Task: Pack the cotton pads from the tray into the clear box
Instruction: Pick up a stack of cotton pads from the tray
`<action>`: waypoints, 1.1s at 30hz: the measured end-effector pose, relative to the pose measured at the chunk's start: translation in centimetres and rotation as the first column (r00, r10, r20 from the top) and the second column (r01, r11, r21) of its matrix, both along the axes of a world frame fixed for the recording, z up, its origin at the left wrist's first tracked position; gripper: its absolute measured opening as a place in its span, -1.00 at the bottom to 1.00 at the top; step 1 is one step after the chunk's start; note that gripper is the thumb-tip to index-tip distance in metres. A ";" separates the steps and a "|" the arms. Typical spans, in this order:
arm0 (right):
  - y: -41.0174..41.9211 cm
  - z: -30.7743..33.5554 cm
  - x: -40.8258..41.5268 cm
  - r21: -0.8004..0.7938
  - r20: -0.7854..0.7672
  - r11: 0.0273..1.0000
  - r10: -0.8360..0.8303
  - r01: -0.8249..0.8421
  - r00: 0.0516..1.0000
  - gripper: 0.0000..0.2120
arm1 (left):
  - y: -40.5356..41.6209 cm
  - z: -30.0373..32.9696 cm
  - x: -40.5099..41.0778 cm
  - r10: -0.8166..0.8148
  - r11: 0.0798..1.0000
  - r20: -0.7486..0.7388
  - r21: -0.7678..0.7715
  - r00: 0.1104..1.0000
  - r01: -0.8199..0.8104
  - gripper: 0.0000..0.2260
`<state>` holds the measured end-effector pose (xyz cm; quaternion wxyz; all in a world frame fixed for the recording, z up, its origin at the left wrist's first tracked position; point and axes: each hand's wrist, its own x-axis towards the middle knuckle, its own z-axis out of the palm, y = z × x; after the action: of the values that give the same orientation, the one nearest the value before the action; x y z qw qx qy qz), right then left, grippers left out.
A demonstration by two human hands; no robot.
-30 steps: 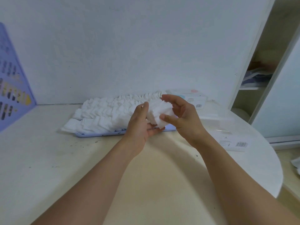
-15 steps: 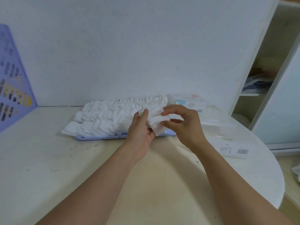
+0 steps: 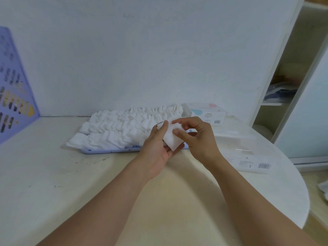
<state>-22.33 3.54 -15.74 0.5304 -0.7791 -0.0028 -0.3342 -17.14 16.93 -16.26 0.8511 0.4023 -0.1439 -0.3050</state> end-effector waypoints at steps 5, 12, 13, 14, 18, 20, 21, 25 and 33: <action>0.5 -0.2 0.1 -0.073 -0.098 0.997 -0.016 0.008 0.995 -0.50 | 0.6 0.2 0.3 -0.076 0.997 -0.182 -0.006 0.980 0.077 -0.60; 2.8 -0.9 -0.1 -0.332 -0.207 0.940 0.005 -0.075 0.978 -0.36 | 0.4 0.2 0.8 -0.065 0.995 -0.410 -0.100 0.910 0.026 -0.46; 3.0 -1.0 -0.1 -0.375 -0.222 0.925 -0.020 -0.067 0.975 -0.30 | 0.4 0.0 0.9 -0.026 0.997 -0.429 -0.074 0.903 -0.006 -0.47; 3.3 -1.2 0.0 -0.418 -0.219 0.907 -0.054 -0.044 0.974 -0.25 | 0.3 -0.1 0.9 0.011 0.998 -0.436 -0.044 0.900 -0.034 -0.50; 3.8 -1.1 0.1 -0.464 -0.212 0.886 -0.079 -0.029 0.974 -0.18 | 0.1 -0.2 0.3 0.044 0.999 -0.414 -0.010 0.909 -0.053 -0.64; 3.7 -1.0 0.1 -0.445 -0.207 0.895 -0.070 -0.030 0.976 -0.19 | 0.1 -0.2 0.2 0.044 0.999 -0.386 0.000 0.922 -0.047 -0.67; 3.5 -0.9 0.1 -0.429 -0.198 0.903 -0.065 -0.027 0.978 -0.19 | 0.1 0.0 0.2 0.045 0.999 -0.371 0.005 0.928 -0.047 -0.67; 3.0 -0.7 -0.1 -0.356 -0.216 0.931 0.007 -0.085 0.976 -0.30 | 0.1 0.6 0.2 0.024 1.000 -0.340 -0.007 0.940 -0.028 -0.63; 3.5 0.1 -0.3 -0.128 0.012 0.990 -0.057 0.058 0.998 -0.65 | -0.2 0.7 0.2 0.149 0.984 -0.064 0.110 0.987 -0.141 -0.52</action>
<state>-22.61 7.00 -15.63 0.4695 -0.8098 -0.0040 -0.3518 -16.92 16.69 -15.56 0.8534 0.4445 -0.0671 -0.2638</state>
